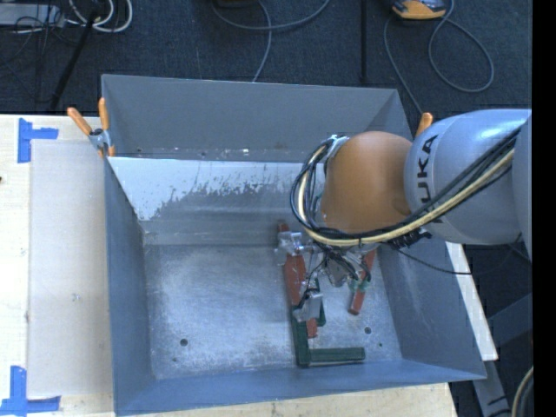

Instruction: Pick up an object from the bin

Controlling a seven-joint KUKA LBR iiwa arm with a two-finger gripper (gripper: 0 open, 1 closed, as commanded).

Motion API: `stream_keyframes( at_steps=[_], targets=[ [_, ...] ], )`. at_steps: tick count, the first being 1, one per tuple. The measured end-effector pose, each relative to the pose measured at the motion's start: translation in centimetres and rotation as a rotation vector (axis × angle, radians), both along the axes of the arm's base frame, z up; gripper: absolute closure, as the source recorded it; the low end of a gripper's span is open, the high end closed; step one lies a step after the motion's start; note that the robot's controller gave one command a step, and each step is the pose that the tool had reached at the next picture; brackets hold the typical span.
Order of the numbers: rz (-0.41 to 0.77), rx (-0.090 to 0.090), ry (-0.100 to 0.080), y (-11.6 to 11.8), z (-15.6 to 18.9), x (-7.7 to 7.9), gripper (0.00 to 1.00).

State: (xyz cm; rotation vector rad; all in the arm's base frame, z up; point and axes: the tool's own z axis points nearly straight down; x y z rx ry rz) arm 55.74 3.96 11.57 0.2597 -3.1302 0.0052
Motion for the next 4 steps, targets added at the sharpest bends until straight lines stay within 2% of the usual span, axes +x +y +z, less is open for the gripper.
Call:
stream_keyframes(
  at_steps=[1, 2, 3, 4],
  targets=[
    [-0.037, 0.002, -0.008, -3.3, 4.0, 3.7, 0.0],
    [-0.246, 0.001, -0.002, -12.1, 3.4, 3.5, 0.0],
    [-0.097, 0.005, 0.0, -5.2, -4.7, -3.7, 0.0],
    [-0.136, 0.008, -0.008, 0.7, 2.6, -2.5, 0.0]
  ],
)
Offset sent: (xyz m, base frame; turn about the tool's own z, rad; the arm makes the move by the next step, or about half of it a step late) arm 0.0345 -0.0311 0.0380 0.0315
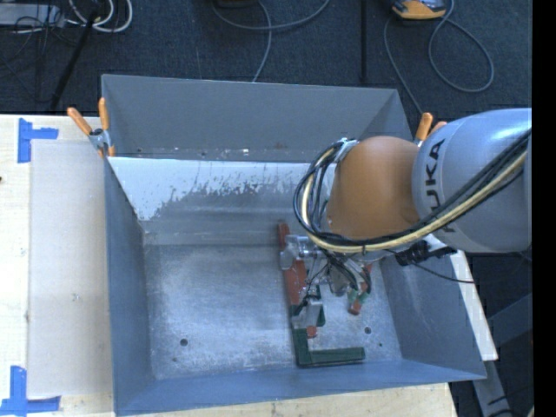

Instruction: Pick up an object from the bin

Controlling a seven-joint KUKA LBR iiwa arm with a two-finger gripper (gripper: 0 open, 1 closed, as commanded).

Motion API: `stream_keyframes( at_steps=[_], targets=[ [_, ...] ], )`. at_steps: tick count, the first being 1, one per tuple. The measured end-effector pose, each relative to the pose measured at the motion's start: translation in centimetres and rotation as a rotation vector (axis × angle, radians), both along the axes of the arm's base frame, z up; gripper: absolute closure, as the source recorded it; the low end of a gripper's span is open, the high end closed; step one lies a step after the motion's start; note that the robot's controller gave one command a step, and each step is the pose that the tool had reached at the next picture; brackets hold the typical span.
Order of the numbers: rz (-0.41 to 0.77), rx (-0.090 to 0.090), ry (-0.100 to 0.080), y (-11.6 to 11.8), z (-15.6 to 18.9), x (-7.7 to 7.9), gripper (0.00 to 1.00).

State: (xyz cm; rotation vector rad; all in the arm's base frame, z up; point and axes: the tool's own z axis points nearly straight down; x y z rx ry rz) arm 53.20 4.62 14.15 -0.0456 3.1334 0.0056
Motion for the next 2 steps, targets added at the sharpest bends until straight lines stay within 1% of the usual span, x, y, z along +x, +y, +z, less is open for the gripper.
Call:
stream_keyframes(
  at_steps=[1, 2],
  targets=[
    [0.443, -0.006, 0.01, -5.3, 0.8, -3.9, 0.0],
    [0.451, -0.002, 0.011, -1.4, -6.0, -1.2, 0.0]
  ],
)
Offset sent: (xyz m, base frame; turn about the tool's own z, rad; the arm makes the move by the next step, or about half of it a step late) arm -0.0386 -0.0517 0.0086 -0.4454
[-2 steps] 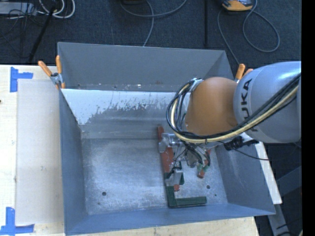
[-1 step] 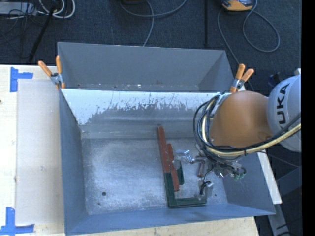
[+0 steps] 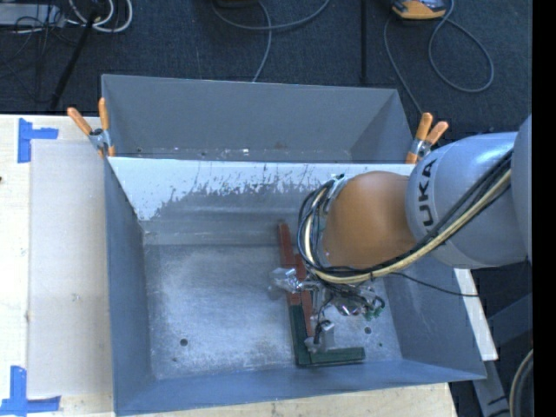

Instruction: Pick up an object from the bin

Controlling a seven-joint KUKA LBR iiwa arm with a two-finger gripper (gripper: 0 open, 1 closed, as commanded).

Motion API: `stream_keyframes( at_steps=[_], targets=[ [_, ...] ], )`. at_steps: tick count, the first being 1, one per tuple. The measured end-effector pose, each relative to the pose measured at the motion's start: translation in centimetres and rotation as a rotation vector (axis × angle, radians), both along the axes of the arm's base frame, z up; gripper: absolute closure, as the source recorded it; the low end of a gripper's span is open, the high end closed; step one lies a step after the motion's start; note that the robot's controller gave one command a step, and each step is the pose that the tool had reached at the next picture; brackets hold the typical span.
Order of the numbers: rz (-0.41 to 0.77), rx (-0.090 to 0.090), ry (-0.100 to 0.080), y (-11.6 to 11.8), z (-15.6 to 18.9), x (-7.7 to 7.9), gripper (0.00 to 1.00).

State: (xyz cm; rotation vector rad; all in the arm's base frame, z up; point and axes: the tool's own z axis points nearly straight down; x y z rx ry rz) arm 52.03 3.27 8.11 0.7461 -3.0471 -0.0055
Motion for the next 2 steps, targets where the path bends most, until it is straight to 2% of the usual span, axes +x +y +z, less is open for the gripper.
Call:
stream_keyframes(
  at_steps=[1, 2],
  targets=[
    [0.312, -0.002, -0.005, -7.14, -0.15, -1.12, 0.0],
    [0.308, 0.0, -0.006, -7.08, -0.14, -1.11, 1.0]
  ],
)
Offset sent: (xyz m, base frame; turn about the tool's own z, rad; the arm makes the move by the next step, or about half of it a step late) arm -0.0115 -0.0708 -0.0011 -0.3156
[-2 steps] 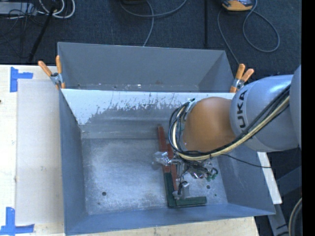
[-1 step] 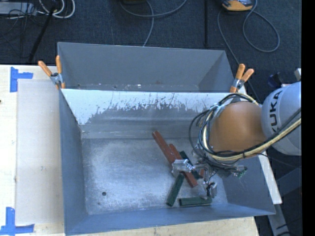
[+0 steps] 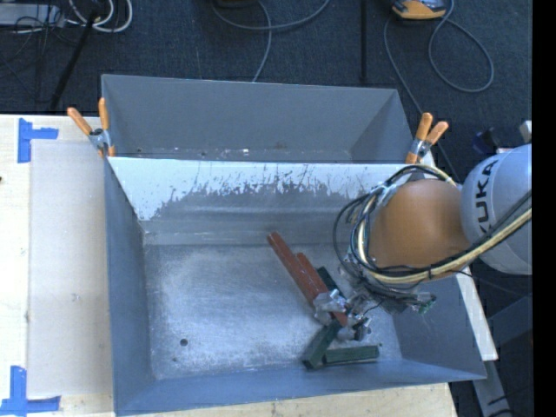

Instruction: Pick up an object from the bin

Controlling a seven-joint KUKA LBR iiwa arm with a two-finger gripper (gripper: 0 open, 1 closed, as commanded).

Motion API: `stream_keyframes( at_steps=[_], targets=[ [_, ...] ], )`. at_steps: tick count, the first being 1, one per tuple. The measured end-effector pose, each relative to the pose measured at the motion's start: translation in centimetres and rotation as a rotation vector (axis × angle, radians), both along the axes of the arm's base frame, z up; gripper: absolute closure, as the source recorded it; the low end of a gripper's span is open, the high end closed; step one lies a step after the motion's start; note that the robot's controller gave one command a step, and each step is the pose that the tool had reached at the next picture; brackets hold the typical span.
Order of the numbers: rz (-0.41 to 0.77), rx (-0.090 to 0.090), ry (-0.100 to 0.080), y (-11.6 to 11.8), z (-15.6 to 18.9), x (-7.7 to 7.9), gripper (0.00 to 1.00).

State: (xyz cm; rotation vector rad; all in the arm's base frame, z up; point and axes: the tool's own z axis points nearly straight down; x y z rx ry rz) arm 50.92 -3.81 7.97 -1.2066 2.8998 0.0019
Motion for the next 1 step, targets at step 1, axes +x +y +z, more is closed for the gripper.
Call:
stream_keyframes(
  at_steps=[1],
  targets=[
    [0.008, -0.002, -0.009, -1.59, 14.45, 3.05, 1.0]
  ],
)
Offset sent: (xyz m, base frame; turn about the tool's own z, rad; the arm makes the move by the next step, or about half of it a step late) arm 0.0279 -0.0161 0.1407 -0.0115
